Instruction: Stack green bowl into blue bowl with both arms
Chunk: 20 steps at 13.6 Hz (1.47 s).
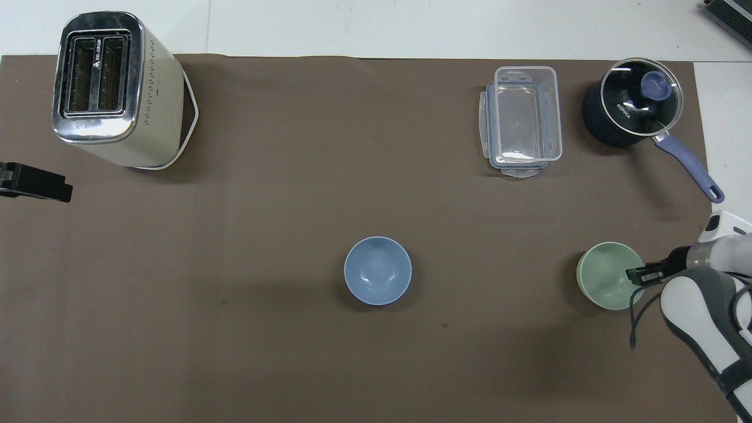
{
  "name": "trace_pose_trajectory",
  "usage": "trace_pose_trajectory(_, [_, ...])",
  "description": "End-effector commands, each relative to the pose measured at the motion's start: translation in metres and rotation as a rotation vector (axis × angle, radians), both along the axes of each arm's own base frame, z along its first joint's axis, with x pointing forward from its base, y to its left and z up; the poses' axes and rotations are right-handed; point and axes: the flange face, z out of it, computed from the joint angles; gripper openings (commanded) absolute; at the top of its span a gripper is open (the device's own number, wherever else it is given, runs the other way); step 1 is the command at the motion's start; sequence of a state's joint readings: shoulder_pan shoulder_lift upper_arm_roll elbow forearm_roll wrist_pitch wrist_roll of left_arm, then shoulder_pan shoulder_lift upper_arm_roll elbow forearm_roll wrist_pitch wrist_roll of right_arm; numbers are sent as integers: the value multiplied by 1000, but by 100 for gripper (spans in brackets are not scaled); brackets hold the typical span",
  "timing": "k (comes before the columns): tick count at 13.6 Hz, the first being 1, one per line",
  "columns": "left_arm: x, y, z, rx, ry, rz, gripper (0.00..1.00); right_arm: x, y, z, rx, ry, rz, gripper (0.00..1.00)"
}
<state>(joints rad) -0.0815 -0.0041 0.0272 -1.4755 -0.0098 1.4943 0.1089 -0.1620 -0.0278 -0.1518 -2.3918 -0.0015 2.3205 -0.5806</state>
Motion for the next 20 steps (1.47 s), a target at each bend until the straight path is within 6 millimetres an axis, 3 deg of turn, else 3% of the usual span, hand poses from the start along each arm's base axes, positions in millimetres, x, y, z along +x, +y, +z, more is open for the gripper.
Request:
trace_pose_trajectory(1, [-3,4,8,-7,6,15,100,2,-1,-1,-8,3,28,0])
trace_pose_trajectory(3, [-4,3,10,-8,-7,12,100,13,-4,9,-8,5,31,0])
trace_pose_trajectory(6, [-7,-2,10,-10,-1,-2,100,35,0,66,29,56,32,0])
trace_pose_trajectory(10, [-7,2,11,-10,-1,5,100,67,45,126,74,12,22,0])
trace_pose_trajectory(12, [-7,1,11,-10,-1,4,100,80,82,155,72,17,2,0])
trace_pose_trajectory(16, [-7,2,11,-10,-1,5,100,86,169,160,87,23,-54,0])
trace_pose_trajectory(20, [-7,1,11,-10,-1,4,100,67,299,156,71,27,-119,0])
